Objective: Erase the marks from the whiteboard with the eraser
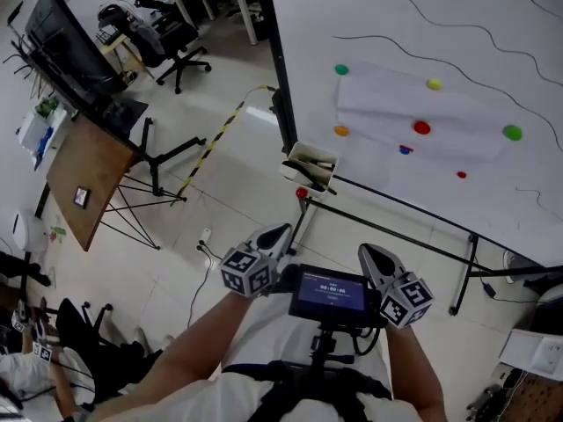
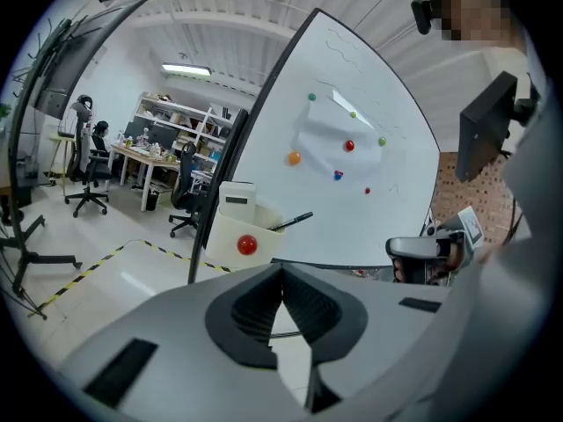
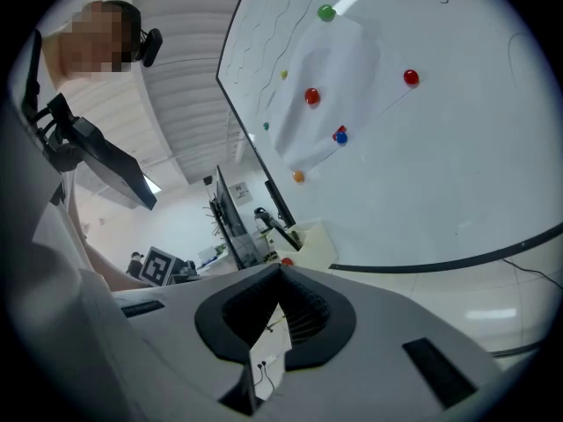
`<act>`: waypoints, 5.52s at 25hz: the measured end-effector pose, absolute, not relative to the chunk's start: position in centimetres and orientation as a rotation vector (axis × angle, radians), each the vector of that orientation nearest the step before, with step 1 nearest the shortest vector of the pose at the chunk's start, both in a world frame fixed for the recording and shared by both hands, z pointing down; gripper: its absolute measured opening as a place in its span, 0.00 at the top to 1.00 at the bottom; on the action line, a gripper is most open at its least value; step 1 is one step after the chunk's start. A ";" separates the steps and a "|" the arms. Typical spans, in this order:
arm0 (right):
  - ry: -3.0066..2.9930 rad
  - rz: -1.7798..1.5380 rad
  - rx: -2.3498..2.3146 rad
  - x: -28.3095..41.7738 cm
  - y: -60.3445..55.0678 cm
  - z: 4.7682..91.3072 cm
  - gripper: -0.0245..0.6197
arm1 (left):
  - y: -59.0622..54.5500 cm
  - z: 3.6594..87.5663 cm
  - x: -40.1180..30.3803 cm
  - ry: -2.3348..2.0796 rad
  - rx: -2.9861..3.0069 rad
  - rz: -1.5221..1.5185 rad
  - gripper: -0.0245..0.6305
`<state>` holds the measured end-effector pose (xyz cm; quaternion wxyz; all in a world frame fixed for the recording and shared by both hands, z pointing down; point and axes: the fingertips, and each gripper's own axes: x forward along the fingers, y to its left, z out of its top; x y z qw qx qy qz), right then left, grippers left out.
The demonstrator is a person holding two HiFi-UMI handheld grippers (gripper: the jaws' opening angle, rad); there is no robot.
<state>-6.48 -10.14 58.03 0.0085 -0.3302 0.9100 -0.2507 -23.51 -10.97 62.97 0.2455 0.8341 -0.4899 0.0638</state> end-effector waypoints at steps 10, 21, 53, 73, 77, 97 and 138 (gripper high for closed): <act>2.731 -0.837 -1.266 -8.2 -13.0 58.1 0.95 | -16.0 64.2 -25.8 -1.255 2.244 0.175 0.80; 2.662 -0.870 -1.391 -6.3 -13.9 58.7 0.95 | -22.6 63.5 -27.6 -1.497 2.173 0.178 0.52; 2.591 -0.990 -1.350 -3.4 -14.7 59.5 0.95 | -25.2 62.8 -24.1 -1.792 2.184 0.587 0.53; 2.537 -0.920 -1.398 -2.9 -15.7 56.3 0.95 | -22.8 52.7 -26.4 -1.672 2.491 0.181 0.55; 2.526 -0.871 -1.427 -3.2 -15.8 54.8 0.95 | -22.2 49.9 -25.9 -1.548 2.595 0.048 0.55; 2.371 -0.607 -1.722 -3.9 -12.9 49.8 0.95 | -20.1 43.3 -25.0 -0.950 2.866 -0.177 0.55; 2.675 0.108 -1.253 1.6 -14.3 32.3 0.95 | -24.5 23.7 -19.3 -2.319 3.059 1.552 0.56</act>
